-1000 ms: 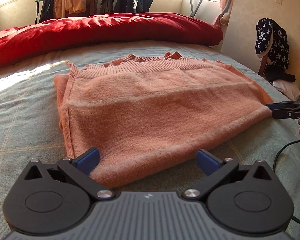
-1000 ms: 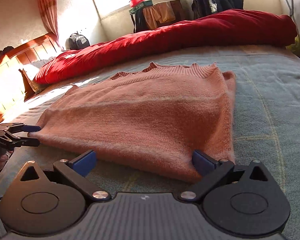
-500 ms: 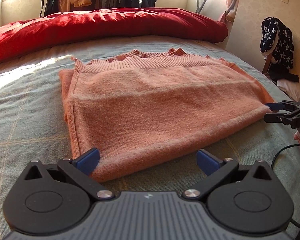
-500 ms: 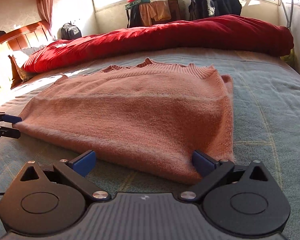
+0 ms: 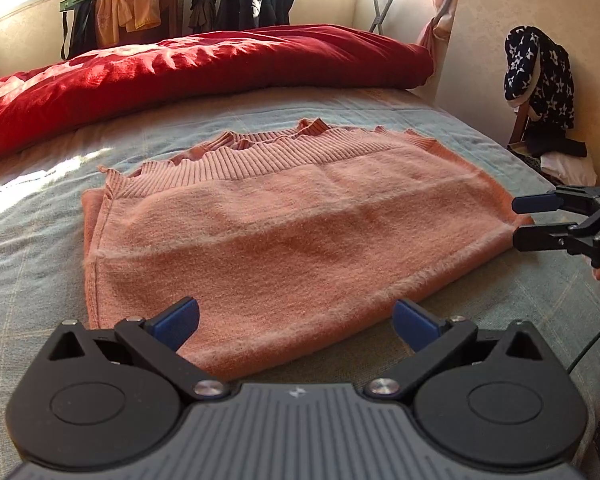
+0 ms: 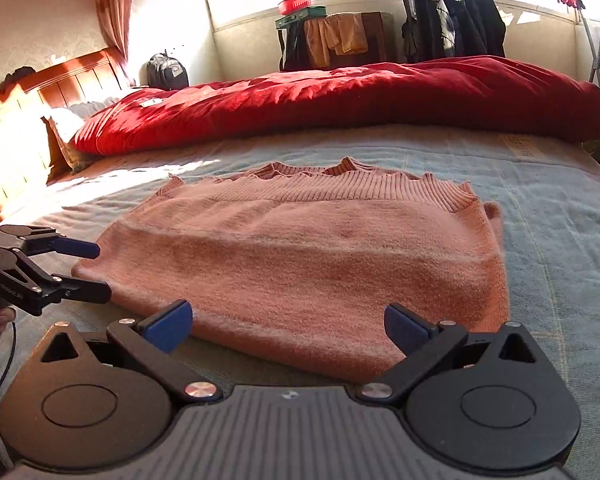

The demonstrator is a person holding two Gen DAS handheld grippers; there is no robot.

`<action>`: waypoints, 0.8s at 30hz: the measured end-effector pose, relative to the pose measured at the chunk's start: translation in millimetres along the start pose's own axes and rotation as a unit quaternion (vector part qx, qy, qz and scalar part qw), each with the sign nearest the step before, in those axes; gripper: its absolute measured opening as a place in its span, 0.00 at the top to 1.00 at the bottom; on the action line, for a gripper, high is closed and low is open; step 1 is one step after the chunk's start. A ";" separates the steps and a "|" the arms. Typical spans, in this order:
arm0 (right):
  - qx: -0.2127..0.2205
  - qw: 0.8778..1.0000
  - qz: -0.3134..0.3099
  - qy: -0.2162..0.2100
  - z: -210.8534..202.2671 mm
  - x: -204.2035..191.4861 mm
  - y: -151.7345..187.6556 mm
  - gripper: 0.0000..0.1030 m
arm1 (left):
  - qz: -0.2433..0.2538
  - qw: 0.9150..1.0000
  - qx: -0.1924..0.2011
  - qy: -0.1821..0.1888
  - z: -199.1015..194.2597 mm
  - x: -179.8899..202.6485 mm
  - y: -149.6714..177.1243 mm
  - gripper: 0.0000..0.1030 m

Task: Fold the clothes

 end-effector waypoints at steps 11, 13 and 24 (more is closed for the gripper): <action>-0.023 0.999 0.035 -0.029 14.3 33.7 27.3 0.00 | 0.017 0.999 -0.028 -0.005 18.5 -4.5 14.0 0.01; -0.014 0.998 0.041 -0.034 7.7 38.2 14.5 0.00 | 0.019 1.000 -0.020 -0.001 12.8 -6.4 0.3 0.01; -0.008 0.991 0.099 -0.095 68.4 64.3 -79.6 0.00 | -0.123 0.988 0.000 0.098 67.8 -62.9 -87.7 0.01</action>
Point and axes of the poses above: each gripper's, at about its wrist camera, not at the fingertips, and z roughly the way its jaws point, x to its right, y to its underside, the point moved 7 cm from there along z, roughly the way its jaws point, and after that the axes turned 10 degrees about -x, right-handed, at the moved point
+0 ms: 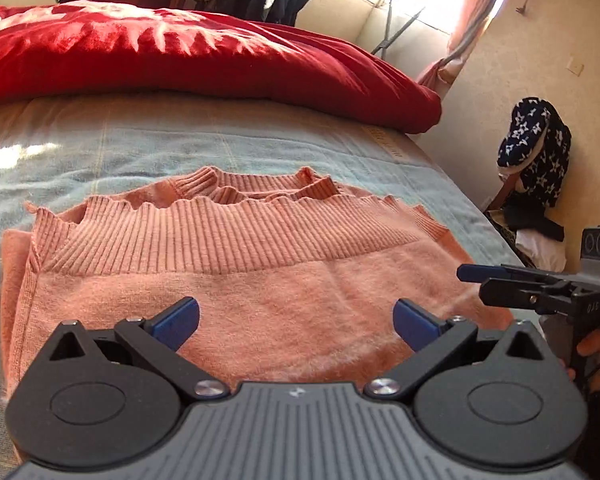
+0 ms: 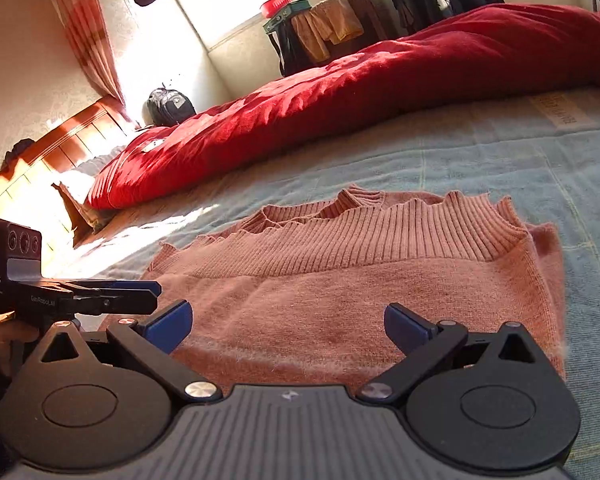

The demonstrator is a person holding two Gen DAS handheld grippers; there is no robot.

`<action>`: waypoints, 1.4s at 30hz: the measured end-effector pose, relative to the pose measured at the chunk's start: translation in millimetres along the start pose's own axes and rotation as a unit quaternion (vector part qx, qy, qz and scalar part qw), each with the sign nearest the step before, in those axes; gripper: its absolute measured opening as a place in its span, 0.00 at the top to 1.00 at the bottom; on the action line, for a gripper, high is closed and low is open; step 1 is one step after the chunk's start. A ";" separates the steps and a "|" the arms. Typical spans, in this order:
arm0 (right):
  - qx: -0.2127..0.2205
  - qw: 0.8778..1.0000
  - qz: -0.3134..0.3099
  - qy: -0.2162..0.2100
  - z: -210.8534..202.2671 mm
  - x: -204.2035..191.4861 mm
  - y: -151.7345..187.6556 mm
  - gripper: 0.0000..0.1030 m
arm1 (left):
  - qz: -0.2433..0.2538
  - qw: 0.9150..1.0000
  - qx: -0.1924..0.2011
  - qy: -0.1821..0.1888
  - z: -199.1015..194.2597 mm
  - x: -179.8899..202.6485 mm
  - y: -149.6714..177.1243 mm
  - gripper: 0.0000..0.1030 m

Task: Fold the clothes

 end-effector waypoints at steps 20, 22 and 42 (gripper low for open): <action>-0.005 0.992 -0.089 0.088 -70.8 -15.4 50.3 0.00 | 0.101 0.988 0.023 -0.112 -62.5 3.8 48.2 0.01; -0.008 0.991 -0.110 0.081 -72.0 -28.5 53.4 0.00 | 0.115 0.988 0.018 -0.099 -62.1 16.1 52.0 0.01; 0.027 0.999 -0.012 -0.020 19.4 2.2 -74.1 0.00 | -0.120 0.989 -0.051 0.070 80.1 -27.3 -105.0 0.01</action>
Point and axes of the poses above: each gripper's, at about its wrist camera, not at the fingertips, and z roughly the way its jaws point, x to its right, y to its underside, the point moved 7 cm from there along z, roughly the way its jaws point, and after that the axes turned 10 degrees about -x, right-handed, at the moved point
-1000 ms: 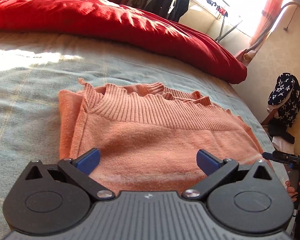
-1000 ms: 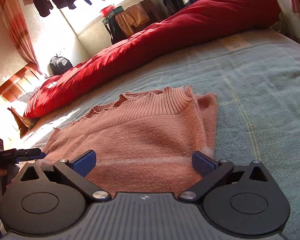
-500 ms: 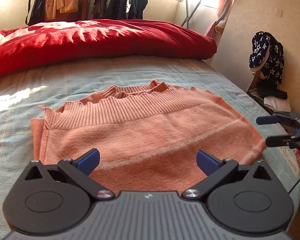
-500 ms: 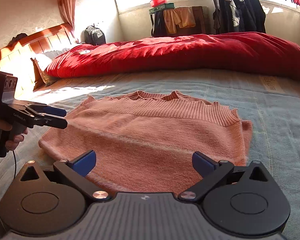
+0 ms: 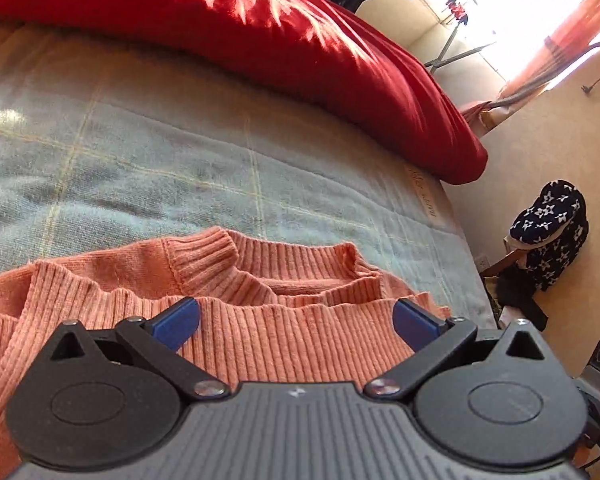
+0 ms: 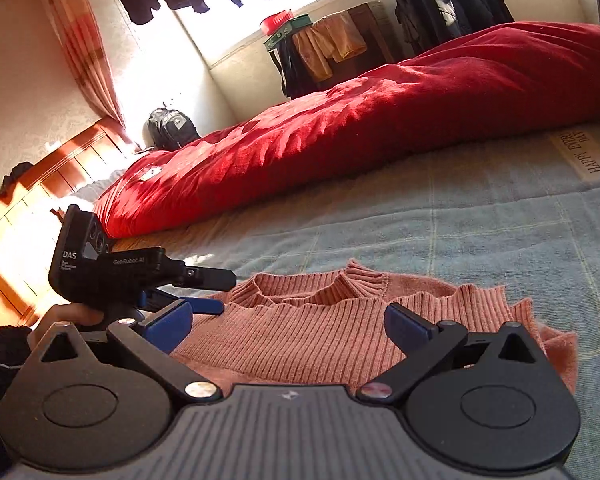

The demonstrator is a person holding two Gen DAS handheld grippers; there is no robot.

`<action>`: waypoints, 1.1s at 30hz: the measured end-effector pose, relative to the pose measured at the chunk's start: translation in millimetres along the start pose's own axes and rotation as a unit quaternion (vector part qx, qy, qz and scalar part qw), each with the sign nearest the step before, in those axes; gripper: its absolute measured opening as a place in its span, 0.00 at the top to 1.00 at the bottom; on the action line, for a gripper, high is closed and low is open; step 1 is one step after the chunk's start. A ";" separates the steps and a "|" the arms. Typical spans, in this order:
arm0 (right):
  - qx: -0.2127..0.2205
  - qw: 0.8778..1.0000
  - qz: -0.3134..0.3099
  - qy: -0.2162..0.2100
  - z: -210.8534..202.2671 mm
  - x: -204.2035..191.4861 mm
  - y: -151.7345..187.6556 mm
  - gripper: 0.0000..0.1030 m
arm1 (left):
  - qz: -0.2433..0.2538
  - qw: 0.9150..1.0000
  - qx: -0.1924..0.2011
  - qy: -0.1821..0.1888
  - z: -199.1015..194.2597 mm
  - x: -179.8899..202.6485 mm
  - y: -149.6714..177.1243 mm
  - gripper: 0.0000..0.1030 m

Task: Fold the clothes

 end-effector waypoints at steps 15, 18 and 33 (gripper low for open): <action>-0.010 1.000 -0.016 0.022 28.1 23.7 -2.9 0.00 | 0.022 0.997 0.037 0.061 -5.0 11.9 -13.5 0.01; -0.034 0.999 -0.012 -0.002 44.9 23.7 -13.9 0.00 | 0.024 0.999 0.014 0.046 6.3 10.9 -9.2 0.01; -0.048 0.996 -0.005 0.074 70.8 45.0 -24.9 0.00 | 0.017 0.999 0.040 0.007 -4.5 3.8 -8.2 0.01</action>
Point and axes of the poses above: each gripper's, at about its wrist camera, not at the fingertips, and z roughly the way its jaws point, x to its right, y to its underside, the point moved 7 cm from there along z, roughly the way its jaws point, and after that the axes turned 10 degrees about -x, right-handed, at the moved point
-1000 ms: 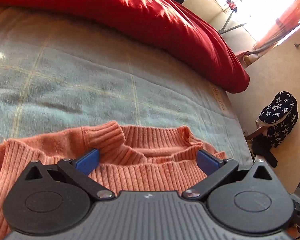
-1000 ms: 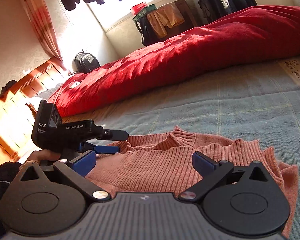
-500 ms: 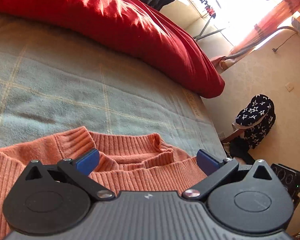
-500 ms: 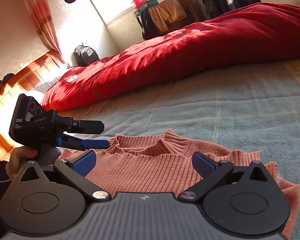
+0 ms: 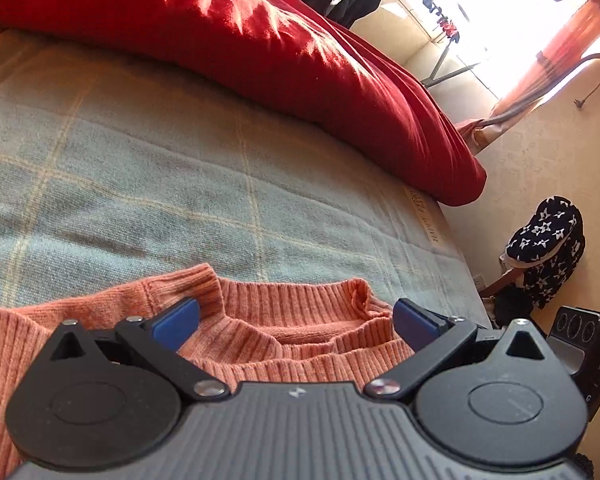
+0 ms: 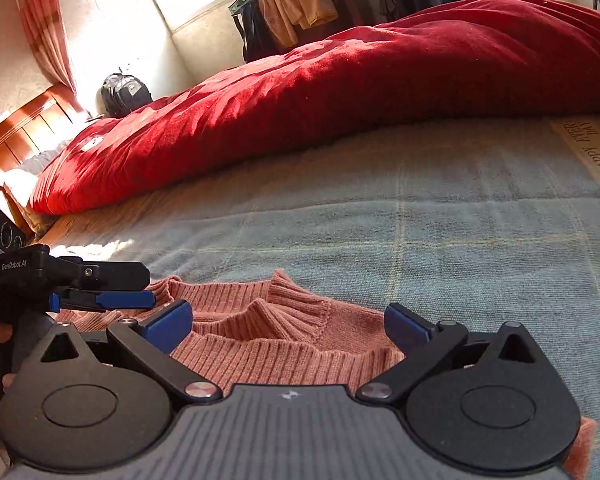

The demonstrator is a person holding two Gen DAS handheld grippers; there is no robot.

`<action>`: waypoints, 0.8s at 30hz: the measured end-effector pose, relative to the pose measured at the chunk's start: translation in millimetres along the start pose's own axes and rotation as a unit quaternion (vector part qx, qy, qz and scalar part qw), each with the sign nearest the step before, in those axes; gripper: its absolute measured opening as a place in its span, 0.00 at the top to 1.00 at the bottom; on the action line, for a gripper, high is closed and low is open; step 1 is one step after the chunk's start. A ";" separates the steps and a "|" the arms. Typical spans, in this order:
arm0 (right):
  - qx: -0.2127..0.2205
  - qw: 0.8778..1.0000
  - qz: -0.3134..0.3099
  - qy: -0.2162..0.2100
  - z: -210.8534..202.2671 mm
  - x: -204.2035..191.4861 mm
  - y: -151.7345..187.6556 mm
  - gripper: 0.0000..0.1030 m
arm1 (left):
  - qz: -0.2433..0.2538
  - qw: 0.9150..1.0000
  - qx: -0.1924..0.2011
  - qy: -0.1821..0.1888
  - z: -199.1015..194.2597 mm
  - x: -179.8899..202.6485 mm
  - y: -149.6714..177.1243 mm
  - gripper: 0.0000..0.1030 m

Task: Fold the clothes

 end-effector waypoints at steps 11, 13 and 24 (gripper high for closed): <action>-0.009 0.994 -0.102 0.041 -132.8 -64.6 64.1 0.00 | 0.112 0.990 0.014 -0.080 -113.9 56.2 71.2 0.01; 0.004 0.991 -0.126 0.048 -163.4 -78.3 84.5 0.00 | 0.148 0.984 0.022 -0.095 -136.9 67.0 92.2 0.01; -0.007 0.976 -0.178 0.125 -222.6 -95.0 203.3 0.00 | 0.365 0.895 0.019 -0.256 -158.8 78.9 207.8 0.01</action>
Point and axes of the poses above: each gripper's, at about its wrist camera, not at the fingertips, and z roughly the way its jaws point, x to its right, y to its underside, the point moved 7 cm from there along z, roughly the way its jaws point, and after that the axes turned 10 degrees about -x, right-handed, at the moved point
